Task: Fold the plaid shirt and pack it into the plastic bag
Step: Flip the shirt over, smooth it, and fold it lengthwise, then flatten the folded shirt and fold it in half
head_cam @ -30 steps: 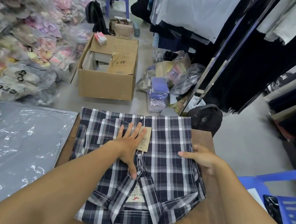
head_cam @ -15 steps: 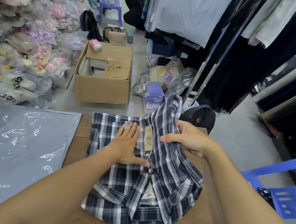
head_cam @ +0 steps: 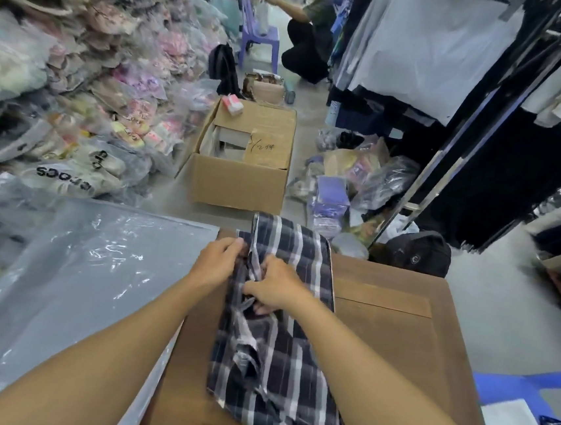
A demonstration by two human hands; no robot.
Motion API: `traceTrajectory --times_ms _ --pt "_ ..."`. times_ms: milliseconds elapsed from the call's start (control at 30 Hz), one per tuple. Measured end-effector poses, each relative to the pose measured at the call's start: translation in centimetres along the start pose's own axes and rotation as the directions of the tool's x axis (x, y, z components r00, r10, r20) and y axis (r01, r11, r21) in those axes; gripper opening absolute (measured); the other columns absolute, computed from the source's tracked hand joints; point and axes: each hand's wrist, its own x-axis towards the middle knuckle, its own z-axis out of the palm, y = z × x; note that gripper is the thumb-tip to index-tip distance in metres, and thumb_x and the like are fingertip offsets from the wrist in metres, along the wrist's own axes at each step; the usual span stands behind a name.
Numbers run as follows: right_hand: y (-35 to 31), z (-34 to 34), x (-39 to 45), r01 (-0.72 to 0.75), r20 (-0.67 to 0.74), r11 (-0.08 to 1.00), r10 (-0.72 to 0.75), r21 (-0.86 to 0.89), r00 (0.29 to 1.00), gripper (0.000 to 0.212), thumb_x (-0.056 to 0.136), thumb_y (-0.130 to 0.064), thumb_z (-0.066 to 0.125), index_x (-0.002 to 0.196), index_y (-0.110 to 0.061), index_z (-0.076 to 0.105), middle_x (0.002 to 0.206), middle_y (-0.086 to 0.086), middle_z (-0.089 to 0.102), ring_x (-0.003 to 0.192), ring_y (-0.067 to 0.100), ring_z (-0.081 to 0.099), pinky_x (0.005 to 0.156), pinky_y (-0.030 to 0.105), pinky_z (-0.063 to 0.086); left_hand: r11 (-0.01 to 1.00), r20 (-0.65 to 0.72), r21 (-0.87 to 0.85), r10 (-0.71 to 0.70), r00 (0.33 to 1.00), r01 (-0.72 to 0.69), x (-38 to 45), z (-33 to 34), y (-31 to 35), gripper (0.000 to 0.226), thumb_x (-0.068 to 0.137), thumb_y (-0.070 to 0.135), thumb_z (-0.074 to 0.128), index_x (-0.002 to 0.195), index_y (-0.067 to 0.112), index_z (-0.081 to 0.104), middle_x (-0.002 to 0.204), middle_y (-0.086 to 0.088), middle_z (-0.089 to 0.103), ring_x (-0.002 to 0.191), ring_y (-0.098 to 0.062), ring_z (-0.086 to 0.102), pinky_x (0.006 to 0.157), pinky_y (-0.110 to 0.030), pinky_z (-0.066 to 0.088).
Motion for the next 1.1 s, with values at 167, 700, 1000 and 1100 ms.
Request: traceTrajectory --times_ms 167,700,1000,1100 --pt "0.7 2.7 1.6 -0.013 -0.026 0.993 0.010 -0.120 1.000 0.030 0.089 -0.022 0.066 0.112 -0.013 0.049 0.107 0.012 0.066 0.081 0.030 0.076 0.075 0.047 0.064 0.971 0.114 -0.125 -0.189 0.975 0.203 0.7 0.0 0.5 0.048 0.095 0.043 0.059 0.127 0.009 0.057 0.111 -0.005 0.064 0.095 -0.020 0.064 0.073 -0.031 0.054" --pt "1.4 2.8 1.0 0.115 0.537 0.993 -0.082 -0.029 0.840 0.046 0.091 -0.011 0.071 0.134 -0.007 0.056 0.128 0.017 0.066 0.099 0.021 0.068 0.086 0.036 0.060 0.936 0.076 -0.129 -0.319 0.945 0.326 3.3 0.3 -2.0 0.011 0.099 0.019 0.055 0.109 0.015 0.059 0.107 -0.007 0.068 0.097 -0.024 0.065 0.081 -0.040 0.057" --pt "1.9 -7.4 4.5 0.154 -0.230 0.988 -0.155 -0.023 0.961 0.019 0.094 -0.016 0.059 0.112 -0.022 0.062 0.108 0.000 0.068 0.093 0.023 0.069 0.083 0.037 0.057 0.755 0.147 0.562 0.309 0.940 -0.337 0.7 1.4 0.6 0.081 0.076 0.057 0.072 0.143 0.027 0.038 0.146 0.002 0.032 0.139 -0.021 0.030 0.112 -0.043 0.039" --pt "3.5 -11.1 6.9 0.128 -0.304 0.971 -0.186 -0.202 0.934 0.040 0.093 -0.017 0.062 0.132 -0.017 0.053 0.118 -0.005 0.055 0.106 0.018 0.055 0.090 0.032 0.045 0.618 0.488 0.654 0.097 0.868 -0.437 0.5 1.6 0.2 0.144 0.047 0.088 0.066 0.156 0.033 -0.008 0.161 0.004 -0.031 0.148 -0.026 -0.029 0.122 -0.050 -0.004"
